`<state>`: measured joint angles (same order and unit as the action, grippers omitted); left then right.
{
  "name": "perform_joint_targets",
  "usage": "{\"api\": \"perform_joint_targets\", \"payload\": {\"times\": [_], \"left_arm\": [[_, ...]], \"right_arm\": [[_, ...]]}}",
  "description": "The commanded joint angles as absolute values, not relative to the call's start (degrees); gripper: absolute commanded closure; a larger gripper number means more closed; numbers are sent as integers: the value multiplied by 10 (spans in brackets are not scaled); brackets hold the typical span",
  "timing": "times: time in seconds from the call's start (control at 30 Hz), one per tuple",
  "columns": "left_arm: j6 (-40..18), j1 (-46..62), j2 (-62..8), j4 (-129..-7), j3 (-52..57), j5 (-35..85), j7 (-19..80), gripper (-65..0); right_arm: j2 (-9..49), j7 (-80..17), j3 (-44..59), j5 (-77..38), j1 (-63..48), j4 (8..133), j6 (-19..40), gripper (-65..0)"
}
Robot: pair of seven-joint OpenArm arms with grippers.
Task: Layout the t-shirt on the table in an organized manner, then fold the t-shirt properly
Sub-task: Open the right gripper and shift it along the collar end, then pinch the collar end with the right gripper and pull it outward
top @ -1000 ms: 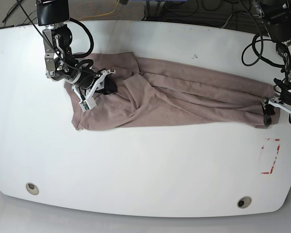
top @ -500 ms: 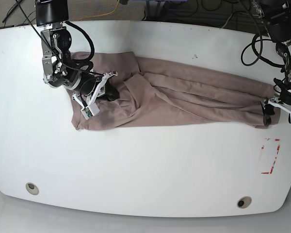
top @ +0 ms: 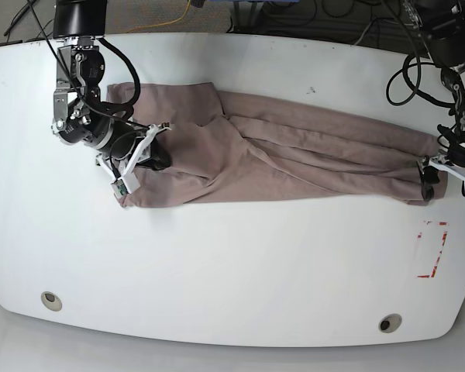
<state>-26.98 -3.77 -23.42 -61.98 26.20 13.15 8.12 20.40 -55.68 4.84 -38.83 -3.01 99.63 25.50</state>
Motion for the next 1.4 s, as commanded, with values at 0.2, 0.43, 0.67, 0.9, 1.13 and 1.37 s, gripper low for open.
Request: {"api": "perform_joint_targets", "payload": {"times": [0.2,0.43,0.67,0.9,1.13,1.37], "left_arm": [[-271,-46,-247,-628,264,139,66,-650],[-271,-46,-247,-628,264,139,66,-650],[-271,-46,-247,-628,264,139,66,-650],[-271,-45,-247,-628,264,139,66,-650],[-271,-44,-247,-628,264,139,66,-650],[-271,-44,-247,-628,264,139,66,-650]], "right_arm": [[239,-589,58,-399,-22,1008,255,-25],[240,-596,81,-399,-48,1008,255,-28],[216,-594,82,-394,-45,1007,255,-126],[189,-560,80,-376,-44,1009,255,-399],[167,-529,59,-321,-34,994,261,-417],[159,-491,27,-267,-24,954,286,-411]]}}
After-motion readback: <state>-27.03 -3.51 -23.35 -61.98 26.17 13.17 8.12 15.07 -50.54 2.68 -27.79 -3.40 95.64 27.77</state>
